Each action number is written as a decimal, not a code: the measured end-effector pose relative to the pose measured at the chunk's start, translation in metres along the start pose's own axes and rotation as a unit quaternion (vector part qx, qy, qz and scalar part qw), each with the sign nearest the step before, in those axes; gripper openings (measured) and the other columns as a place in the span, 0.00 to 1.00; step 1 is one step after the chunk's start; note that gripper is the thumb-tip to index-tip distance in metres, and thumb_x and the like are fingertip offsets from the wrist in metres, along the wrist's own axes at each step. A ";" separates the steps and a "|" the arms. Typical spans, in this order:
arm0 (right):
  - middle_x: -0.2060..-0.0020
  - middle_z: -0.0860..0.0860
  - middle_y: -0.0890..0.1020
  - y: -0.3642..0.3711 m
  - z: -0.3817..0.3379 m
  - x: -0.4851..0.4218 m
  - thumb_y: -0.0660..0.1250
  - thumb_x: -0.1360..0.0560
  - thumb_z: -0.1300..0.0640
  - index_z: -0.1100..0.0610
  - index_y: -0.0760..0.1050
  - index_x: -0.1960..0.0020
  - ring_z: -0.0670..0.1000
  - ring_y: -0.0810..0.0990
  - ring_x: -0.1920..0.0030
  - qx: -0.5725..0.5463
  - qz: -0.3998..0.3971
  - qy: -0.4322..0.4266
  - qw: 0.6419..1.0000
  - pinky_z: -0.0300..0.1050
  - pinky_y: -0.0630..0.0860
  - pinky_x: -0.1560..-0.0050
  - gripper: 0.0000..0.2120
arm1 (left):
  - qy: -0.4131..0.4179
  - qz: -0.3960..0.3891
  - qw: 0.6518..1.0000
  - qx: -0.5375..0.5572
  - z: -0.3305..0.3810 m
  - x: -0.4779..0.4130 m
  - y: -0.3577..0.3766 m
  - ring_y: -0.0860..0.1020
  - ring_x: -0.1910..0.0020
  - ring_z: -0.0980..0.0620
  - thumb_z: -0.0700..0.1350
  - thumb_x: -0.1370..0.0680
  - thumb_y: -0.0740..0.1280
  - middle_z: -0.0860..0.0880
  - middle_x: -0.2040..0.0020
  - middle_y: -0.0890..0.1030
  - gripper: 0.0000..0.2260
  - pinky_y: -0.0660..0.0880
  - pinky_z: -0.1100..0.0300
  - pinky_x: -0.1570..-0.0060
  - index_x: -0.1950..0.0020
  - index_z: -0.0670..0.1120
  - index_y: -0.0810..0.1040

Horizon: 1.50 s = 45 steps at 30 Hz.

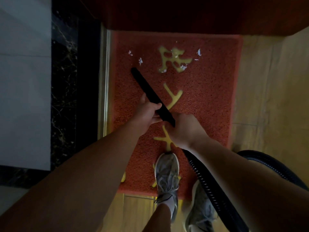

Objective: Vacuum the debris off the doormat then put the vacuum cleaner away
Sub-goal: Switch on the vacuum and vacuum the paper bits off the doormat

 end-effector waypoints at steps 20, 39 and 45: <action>0.67 0.49 0.78 -0.016 0.004 -0.012 0.59 0.17 0.49 0.52 0.74 0.46 0.47 0.76 0.72 0.027 -0.011 -0.056 0.998 0.40 0.64 0.74 0.09 | 0.032 0.005 0.999 -0.016 0.009 -0.002 0.012 0.83 0.45 0.43 0.34 0.18 0.64 0.46 0.41 0.81 0.31 0.82 0.48 0.52 0.20 0.56 0.61; 0.63 0.54 0.81 -0.027 -0.014 -0.055 0.57 0.17 0.48 0.56 0.76 0.45 0.54 0.80 0.68 0.043 -0.005 -0.061 0.997 0.43 0.69 0.72 0.13 | 0.038 0.002 0.998 -0.041 0.051 -0.025 0.013 0.83 0.45 0.44 0.35 0.18 0.63 0.46 0.40 0.80 0.25 0.80 0.51 0.55 0.24 0.55 0.66; 0.68 0.50 0.78 -0.027 -0.007 -0.047 0.59 0.17 0.49 0.56 0.76 0.44 0.48 0.75 0.74 0.039 0.004 -0.052 0.998 0.38 0.64 0.75 0.12 | 0.033 -0.001 0.999 -0.043 0.045 -0.020 0.018 0.83 0.46 0.44 0.34 0.18 0.63 0.45 0.38 0.80 0.22 0.80 0.52 0.57 0.30 0.57 0.68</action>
Point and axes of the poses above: each hand's wrist, its own x-axis away from the middle knuckle, its own y-axis out of the palm, z = x × y, the point moved 3 cm from there along -x, towards the middle knuckle
